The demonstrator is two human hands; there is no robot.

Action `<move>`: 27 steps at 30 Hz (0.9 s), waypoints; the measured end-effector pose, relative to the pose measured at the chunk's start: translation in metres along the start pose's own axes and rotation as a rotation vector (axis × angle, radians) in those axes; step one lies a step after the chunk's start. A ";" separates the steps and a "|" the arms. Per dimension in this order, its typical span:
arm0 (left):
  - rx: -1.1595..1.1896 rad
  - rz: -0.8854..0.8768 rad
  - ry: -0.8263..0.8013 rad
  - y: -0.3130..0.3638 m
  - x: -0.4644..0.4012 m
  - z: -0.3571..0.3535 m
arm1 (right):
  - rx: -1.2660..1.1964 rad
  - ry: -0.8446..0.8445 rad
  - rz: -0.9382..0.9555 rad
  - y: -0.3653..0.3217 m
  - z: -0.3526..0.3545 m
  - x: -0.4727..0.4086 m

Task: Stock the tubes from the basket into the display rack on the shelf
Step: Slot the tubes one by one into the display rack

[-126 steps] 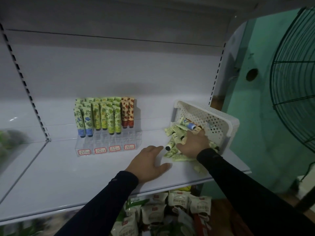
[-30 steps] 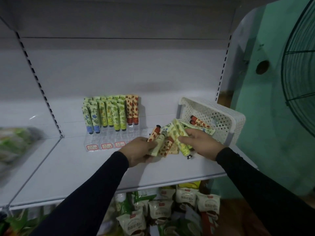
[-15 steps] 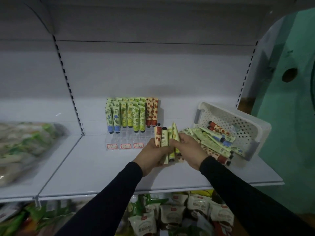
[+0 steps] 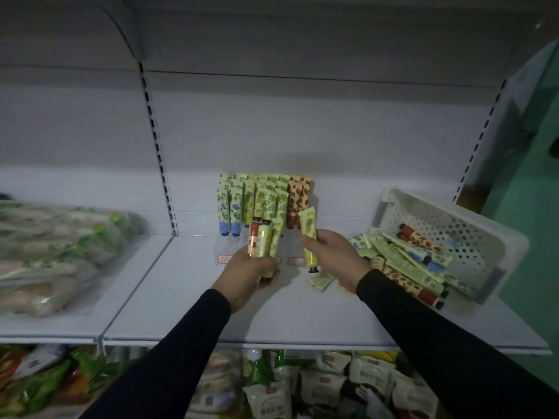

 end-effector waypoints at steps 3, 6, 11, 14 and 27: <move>0.033 -0.056 0.102 0.004 -0.002 0.030 | 0.054 0.020 0.087 -0.011 -0.004 -0.005; 0.040 -0.150 0.234 0.007 -0.004 0.061 | 0.086 0.030 0.159 -0.024 -0.011 -0.014; 0.028 -0.271 0.392 0.010 -0.009 0.101 | 0.059 0.048 0.225 -0.043 -0.020 -0.037; 0.052 -0.269 0.414 0.007 -0.011 0.110 | 0.114 0.086 0.230 -0.051 -0.027 -0.051; 0.034 -0.312 0.373 -0.001 -0.017 0.114 | 0.482 0.248 0.421 -0.080 -0.051 -0.099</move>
Point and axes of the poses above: each hand's wrist, its own x-axis away from the middle knuckle, its own z-axis out of the back of the hand, y = z × x, the point moved 1 cm from there along -x, towards the middle knuckle, and after that the axes turned 9 degrees about z, right-handed, at the moved point
